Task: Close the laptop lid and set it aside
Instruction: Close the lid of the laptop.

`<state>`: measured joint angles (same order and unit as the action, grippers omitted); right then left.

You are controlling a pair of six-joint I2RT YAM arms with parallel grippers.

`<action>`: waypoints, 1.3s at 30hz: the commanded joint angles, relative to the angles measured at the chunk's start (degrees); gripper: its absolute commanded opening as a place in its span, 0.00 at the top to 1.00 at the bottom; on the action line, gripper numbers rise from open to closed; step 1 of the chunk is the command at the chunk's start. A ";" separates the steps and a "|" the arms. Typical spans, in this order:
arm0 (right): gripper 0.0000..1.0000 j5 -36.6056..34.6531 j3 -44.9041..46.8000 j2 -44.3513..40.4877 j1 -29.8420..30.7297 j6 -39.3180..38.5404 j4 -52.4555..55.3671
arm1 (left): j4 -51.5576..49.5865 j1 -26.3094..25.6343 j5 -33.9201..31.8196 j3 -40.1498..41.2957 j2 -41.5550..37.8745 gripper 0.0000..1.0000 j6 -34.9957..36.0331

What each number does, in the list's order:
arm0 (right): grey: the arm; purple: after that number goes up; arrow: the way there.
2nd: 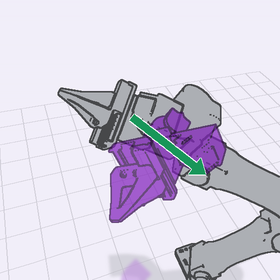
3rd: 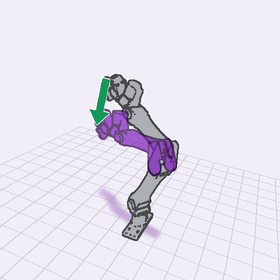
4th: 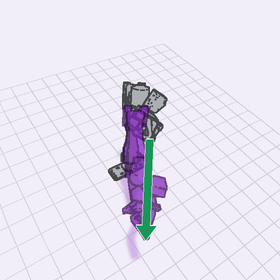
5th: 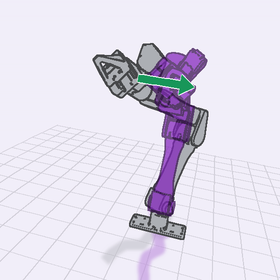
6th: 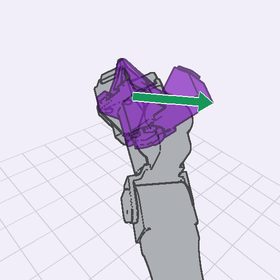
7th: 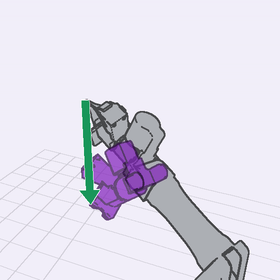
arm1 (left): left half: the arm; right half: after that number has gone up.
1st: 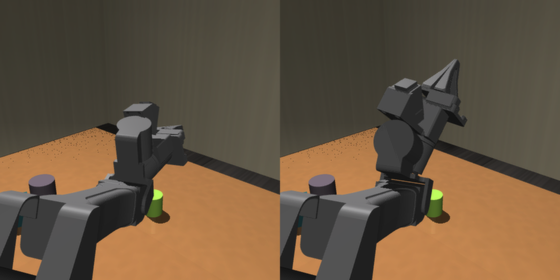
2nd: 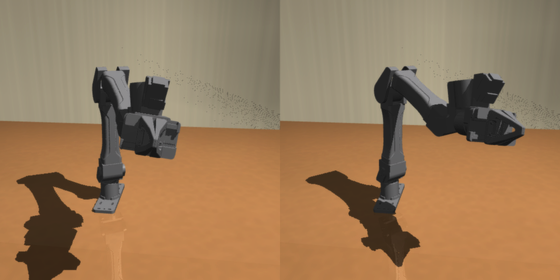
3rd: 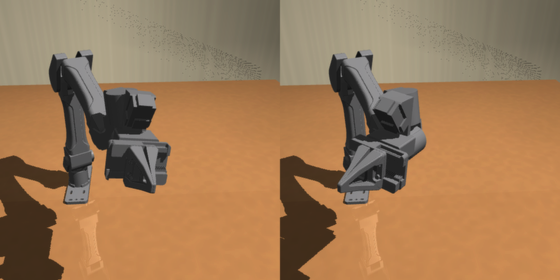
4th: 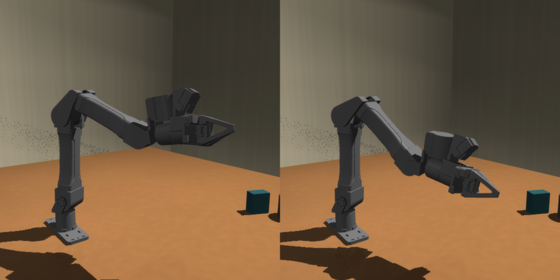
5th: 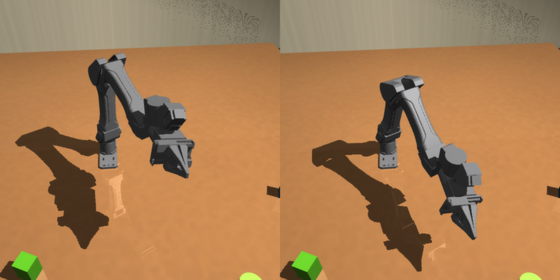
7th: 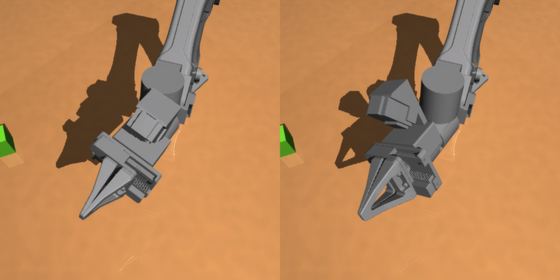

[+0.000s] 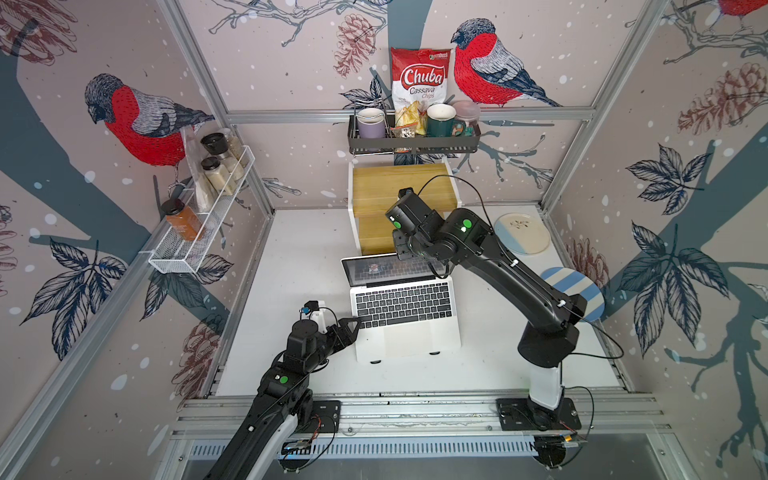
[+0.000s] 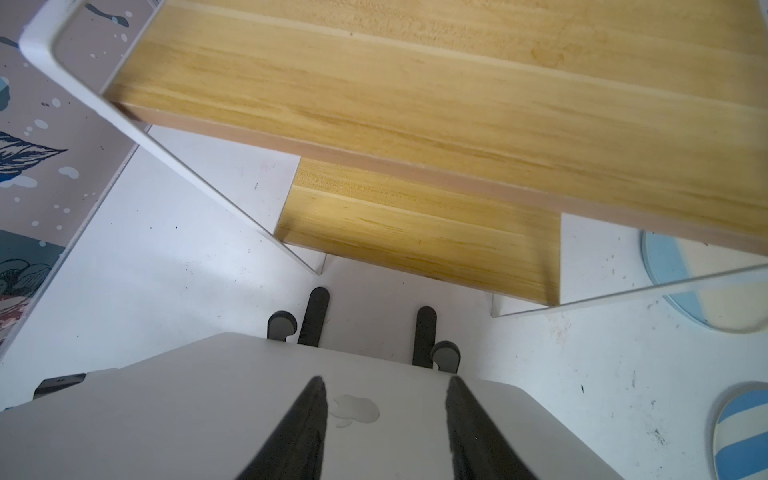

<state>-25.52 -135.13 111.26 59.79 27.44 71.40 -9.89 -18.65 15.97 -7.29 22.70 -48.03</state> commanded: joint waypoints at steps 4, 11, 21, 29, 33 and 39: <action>0.52 -0.17 6.43 -3.50 1.88 2.39 2.91 | -2.76 -0.15 -3.09 -1.49 -0.17 0.19 0.24; 0.50 0.25 11.83 -6.41 4.12 4.06 1.78 | -5.66 -0.15 -8.21 -3.21 0.24 0.19 1.12; 0.50 3.98 21.31 -9.91 6.56 5.89 -1.94 | -18.59 -0.14 -23.46 -9.15 -2.62 0.14 1.60; 0.50 6.81 32.26 -14.02 6.90 7.97 -6.32 | -25.76 -0.15 -28.84 -15.78 -3.27 0.12 0.15; 0.51 9.42 38.77 -16.56 6.86 9.04 -10.73 | -27.49 -0.15 -28.74 -19.10 -3.34 0.11 0.73; 0.53 13.00 47.45 -17.90 6.12 9.84 -16.62 | -28.55 -0.10 -26.96 -22.03 -2.50 0.10 1.03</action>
<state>-16.10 -89.80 93.56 66.13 36.36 55.96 -36.73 -18.65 -11.38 -28.32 19.92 -47.59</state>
